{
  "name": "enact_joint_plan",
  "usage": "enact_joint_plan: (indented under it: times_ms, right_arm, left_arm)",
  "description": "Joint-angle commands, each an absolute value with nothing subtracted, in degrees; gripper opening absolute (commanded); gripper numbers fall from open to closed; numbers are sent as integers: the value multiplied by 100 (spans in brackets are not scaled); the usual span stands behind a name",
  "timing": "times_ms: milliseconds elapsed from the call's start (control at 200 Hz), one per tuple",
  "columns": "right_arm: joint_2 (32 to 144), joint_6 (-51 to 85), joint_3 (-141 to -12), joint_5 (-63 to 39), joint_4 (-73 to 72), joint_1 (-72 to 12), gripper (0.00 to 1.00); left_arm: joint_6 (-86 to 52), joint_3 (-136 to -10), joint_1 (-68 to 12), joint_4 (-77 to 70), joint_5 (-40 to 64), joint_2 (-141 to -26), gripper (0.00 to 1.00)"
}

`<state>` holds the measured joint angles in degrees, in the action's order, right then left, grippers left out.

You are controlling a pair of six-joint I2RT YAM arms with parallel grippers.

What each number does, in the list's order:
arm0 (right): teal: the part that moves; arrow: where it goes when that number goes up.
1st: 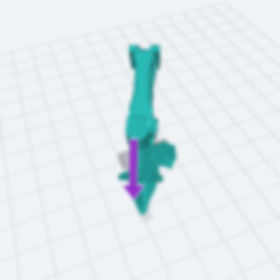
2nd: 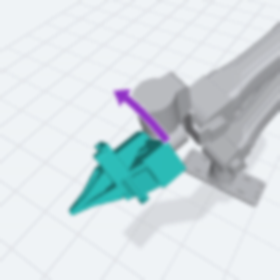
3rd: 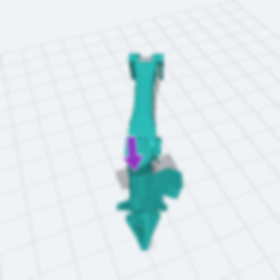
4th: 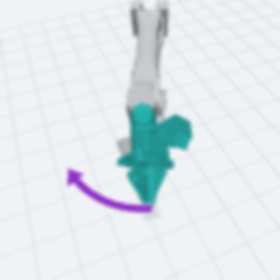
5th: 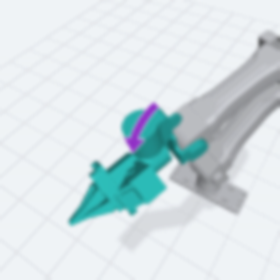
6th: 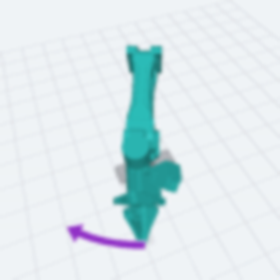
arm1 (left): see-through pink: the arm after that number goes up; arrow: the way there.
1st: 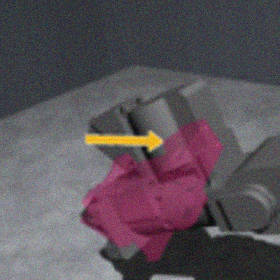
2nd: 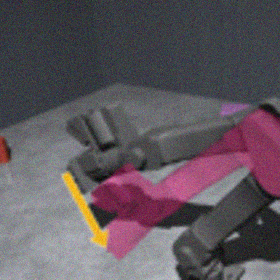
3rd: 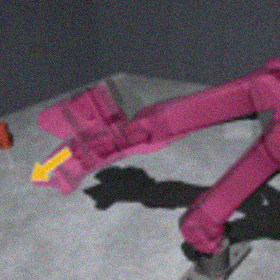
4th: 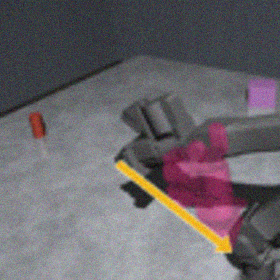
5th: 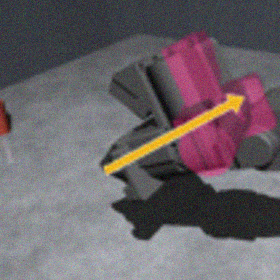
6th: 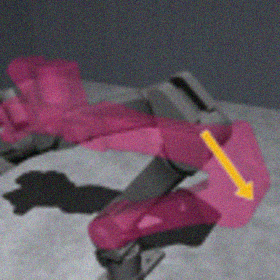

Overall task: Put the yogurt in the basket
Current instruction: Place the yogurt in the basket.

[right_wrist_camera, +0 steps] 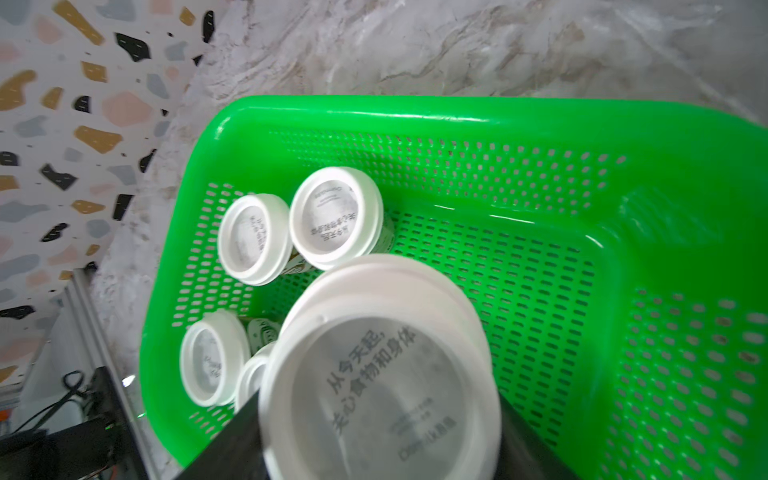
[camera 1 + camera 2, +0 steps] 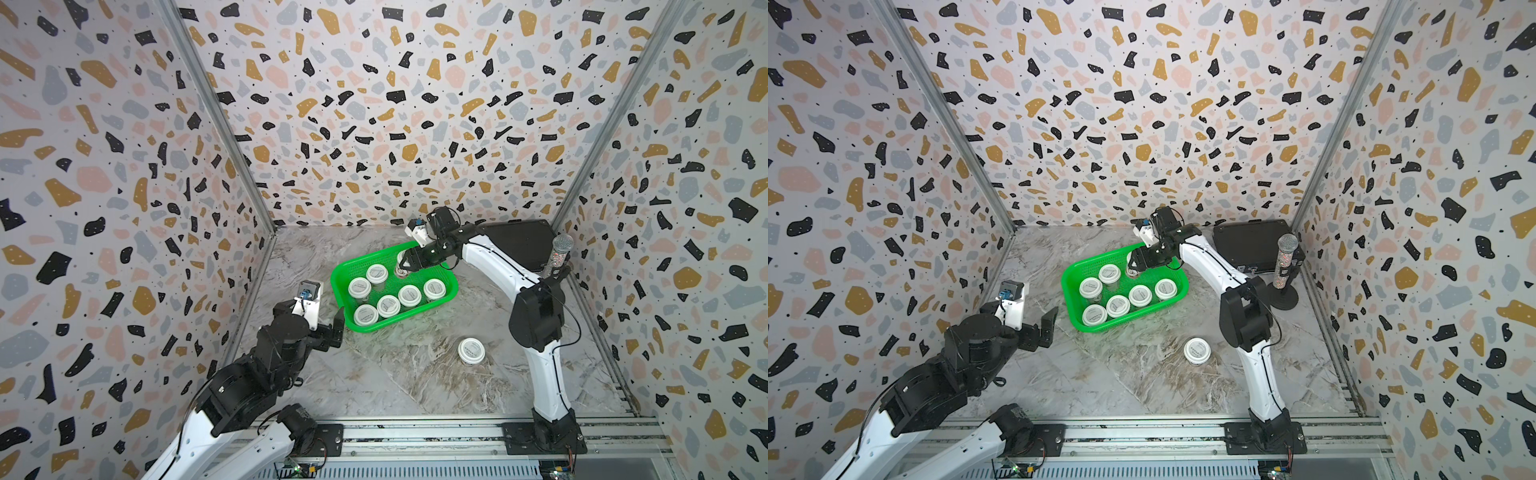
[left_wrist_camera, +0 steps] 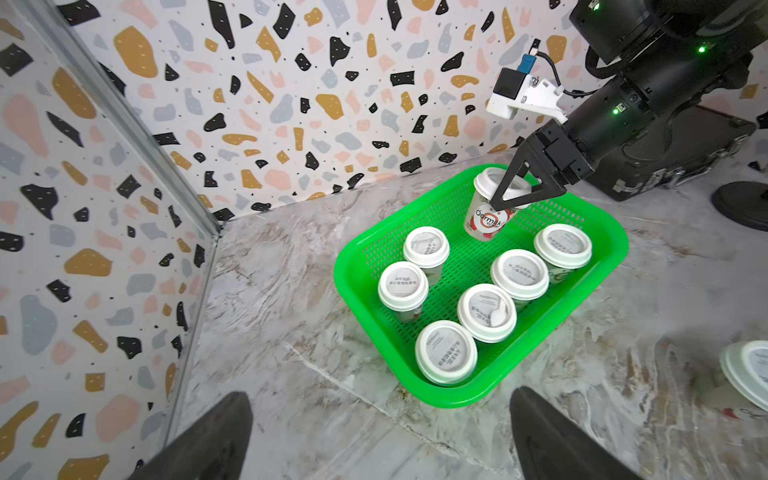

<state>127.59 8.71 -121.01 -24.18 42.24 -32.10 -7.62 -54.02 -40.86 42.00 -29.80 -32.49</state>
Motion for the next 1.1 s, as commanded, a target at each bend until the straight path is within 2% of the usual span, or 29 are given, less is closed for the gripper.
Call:
enact_joint_plan:
  times_ms: [0,395,1091]
  right_arm:
    - [12909,671,-12721,-1638,4731,-3296,70]
    - [13947,519,-13826,-1119,5177,-3445,72]
    - [14403,509,-14016,-975,5168,-3612,80]
  left_arm:
    - [-681,-5216,-4052,4215,-3335,-3093,99]
    - [-733,-5080,-4017,4170,-3221,-3125,100]
    - [-729,-5049,-3806,4115,-2999,-3113,100]
